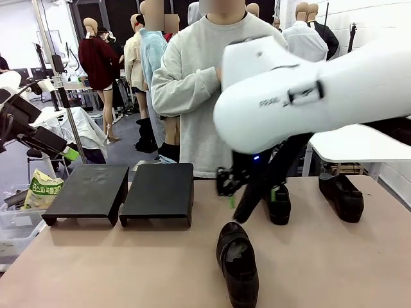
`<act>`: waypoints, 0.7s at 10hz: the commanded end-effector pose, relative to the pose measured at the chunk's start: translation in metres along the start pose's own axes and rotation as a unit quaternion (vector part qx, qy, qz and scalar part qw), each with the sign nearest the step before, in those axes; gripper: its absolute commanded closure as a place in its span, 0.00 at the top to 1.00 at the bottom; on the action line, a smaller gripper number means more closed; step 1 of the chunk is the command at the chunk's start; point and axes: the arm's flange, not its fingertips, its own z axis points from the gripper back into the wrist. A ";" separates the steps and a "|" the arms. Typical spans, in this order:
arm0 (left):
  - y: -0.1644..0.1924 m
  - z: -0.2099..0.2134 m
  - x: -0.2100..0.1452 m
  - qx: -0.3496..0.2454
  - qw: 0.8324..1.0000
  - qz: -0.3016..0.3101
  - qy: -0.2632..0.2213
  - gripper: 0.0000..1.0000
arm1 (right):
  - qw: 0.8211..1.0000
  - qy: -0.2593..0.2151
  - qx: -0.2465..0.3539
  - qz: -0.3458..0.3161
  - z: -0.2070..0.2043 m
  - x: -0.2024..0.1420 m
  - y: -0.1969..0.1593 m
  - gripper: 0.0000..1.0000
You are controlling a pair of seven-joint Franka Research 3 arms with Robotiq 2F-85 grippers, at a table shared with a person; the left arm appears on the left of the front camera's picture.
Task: Organize the shoes by placing them on the stand.
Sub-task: Place the Shoe from the middle of the table onto the Shoes Stand.
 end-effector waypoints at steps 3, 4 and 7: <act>0.002 0.001 0.000 -0.005 1.000 -0.001 -0.001 1.00 | 0.994 0.098 0.018 -0.043 -0.038 -0.005 -0.137 1.00; 0.002 0.001 0.000 -0.005 1.000 -0.001 -0.001 1.00 | 0.994 0.103 0.027 -0.038 -0.043 -0.019 -0.164 1.00; 0.002 0.001 0.000 -0.005 1.000 -0.001 -0.001 1.00 | 0.989 0.113 0.072 -0.066 -0.052 -0.053 -0.207 1.00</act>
